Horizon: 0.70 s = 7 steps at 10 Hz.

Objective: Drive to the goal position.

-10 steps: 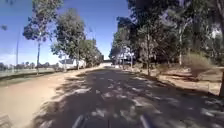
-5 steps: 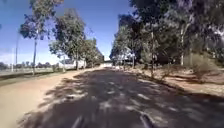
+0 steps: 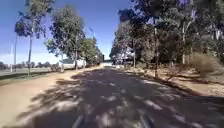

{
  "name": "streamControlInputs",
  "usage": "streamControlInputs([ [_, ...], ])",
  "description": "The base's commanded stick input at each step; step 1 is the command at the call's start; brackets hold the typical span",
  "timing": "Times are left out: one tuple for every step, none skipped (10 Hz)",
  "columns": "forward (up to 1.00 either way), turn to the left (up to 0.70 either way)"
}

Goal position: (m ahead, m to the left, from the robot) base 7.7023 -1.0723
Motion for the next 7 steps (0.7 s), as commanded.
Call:
streamControlInputs([
  [1.0,0.0],
  [1.0,0.0],
  [1.0,0.0],
  [1.0,0.0],
  [1.0,0.0],
  [1.0,0.0],
  [1.0,0.0],
])
